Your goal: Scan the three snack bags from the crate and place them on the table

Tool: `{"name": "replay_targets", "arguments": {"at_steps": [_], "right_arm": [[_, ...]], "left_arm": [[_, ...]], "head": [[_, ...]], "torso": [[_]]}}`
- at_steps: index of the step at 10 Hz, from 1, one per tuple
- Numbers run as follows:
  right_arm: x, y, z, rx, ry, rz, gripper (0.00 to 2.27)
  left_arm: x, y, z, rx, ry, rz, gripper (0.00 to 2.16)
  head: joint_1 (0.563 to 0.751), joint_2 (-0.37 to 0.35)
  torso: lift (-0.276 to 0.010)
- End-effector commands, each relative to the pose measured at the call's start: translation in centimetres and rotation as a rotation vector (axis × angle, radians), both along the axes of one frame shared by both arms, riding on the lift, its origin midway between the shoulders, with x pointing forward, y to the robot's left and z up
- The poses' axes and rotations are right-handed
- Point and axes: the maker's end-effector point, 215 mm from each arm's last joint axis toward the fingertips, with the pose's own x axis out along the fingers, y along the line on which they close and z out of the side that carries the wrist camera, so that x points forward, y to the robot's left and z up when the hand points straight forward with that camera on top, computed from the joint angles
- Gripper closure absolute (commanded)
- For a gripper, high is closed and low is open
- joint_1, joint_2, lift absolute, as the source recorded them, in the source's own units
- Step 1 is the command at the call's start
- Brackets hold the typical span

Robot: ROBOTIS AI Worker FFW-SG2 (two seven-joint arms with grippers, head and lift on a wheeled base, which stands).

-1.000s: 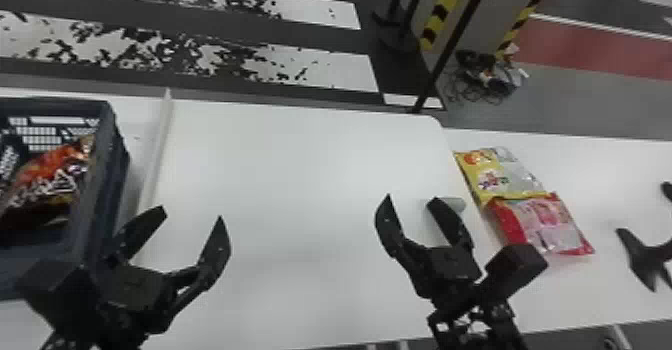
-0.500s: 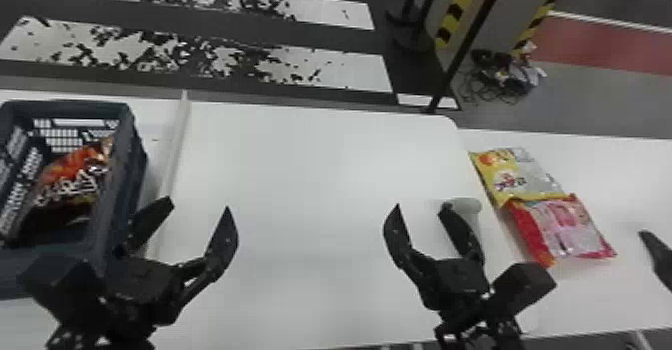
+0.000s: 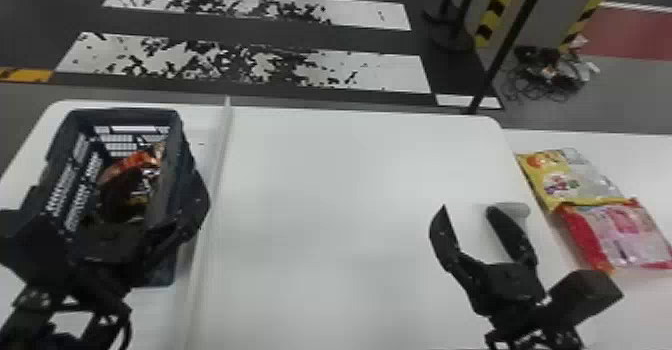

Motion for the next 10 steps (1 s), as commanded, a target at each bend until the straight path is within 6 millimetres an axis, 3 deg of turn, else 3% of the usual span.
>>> {"name": "replay_targets", "arguments": {"at_steps": [1,3,4,6,8,10], "right_arm": [[0.0,0.0,0.0,-0.003,0.000,0.004,0.05],[0.0,0.0,-0.1,-0.003,0.001,0.004,0.05],[-0.1,-0.1,-0.5,-0.006,0.009,0.008,0.05],[0.3,0.0,0.1,-0.016,-0.004,0.020,0.05],[0.7,1.0,0.2,-0.008,-0.010,0.035,0.05],[0.7,1.1,-0.2,-0.011,-0.002,0.039,0.05]], "left_arm": [[1.2,2.9,-0.2,0.026,0.032,0.034,0.08],[3.2,6.1,-0.1,0.058,0.075,0.049,0.08],[3.8,8.3,-1.6,0.068,0.164,0.056,0.08],[5.4,12.9,-1.5,0.073,0.238,0.102,0.08],[6.8,15.3,-0.9,0.071,0.273,0.126,0.08],[7.8,16.0,-2.2,0.055,0.355,0.123,0.08]], "head": [[0.695,-0.083],[0.695,-0.024],[0.695,-0.001],[0.695,0.056],[0.695,0.106],[0.695,0.150]], "torso": [[-0.062],[-0.062],[-0.062],[-0.062],[-0.062],[-0.062]]}}
